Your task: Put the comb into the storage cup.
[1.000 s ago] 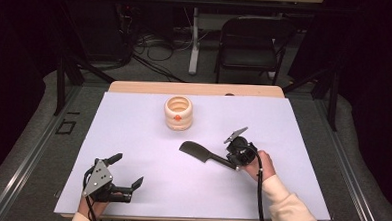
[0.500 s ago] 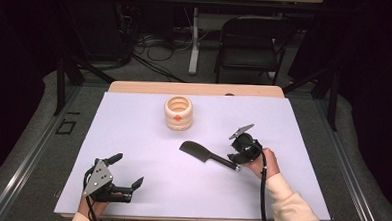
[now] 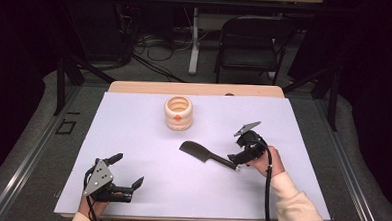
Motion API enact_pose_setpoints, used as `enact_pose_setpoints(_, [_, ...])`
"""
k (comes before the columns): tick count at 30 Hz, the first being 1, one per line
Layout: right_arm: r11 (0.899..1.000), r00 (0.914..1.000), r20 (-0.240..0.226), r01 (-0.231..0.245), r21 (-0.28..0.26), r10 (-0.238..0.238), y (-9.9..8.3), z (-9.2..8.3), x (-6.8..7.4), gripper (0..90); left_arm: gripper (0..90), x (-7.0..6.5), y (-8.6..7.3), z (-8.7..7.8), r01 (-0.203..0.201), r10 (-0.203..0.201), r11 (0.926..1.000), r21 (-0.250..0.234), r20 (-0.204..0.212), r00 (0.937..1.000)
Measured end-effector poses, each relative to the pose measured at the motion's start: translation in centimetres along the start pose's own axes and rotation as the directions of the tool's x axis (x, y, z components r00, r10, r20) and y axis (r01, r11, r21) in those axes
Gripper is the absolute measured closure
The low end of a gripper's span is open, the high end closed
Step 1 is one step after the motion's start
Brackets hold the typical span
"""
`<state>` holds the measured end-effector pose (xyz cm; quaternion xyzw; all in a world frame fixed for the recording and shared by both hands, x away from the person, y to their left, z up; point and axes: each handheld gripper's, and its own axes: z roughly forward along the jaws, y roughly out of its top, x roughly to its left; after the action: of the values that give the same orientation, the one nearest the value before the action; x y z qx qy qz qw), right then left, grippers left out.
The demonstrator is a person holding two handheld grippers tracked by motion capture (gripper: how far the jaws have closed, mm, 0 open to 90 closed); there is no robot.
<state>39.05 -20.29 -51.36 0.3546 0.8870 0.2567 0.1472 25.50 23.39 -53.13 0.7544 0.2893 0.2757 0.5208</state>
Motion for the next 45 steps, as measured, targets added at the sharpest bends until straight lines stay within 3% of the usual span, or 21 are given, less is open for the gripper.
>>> enact_pose_setpoints(12, [1.000,0.9982,-0.059,0.010,0.009,-0.010,0.0,-0.9,-0.1,8.9,0.3,-0.1,0.1,0.4,-0.010,0.010,0.9999,0.006,0.009,0.9999])
enact_pose_setpoints(25, [0.998,0.9930,-0.103,0.057,-0.005,-0.057,0.7,-1.7,1.2,0.0,0.3,-0.2,0.1,0.4,-0.009,0.009,1.0000,0.003,0.014,0.9999])
enact_pose_setpoints(45, [0.992,0.9824,-0.138,0.129,0.014,-0.126,1.2,-0.9,2.9,0.0,0.3,-0.1,0.3,0.8,-0.014,0.014,0.9999,0.001,0.029,0.9995])
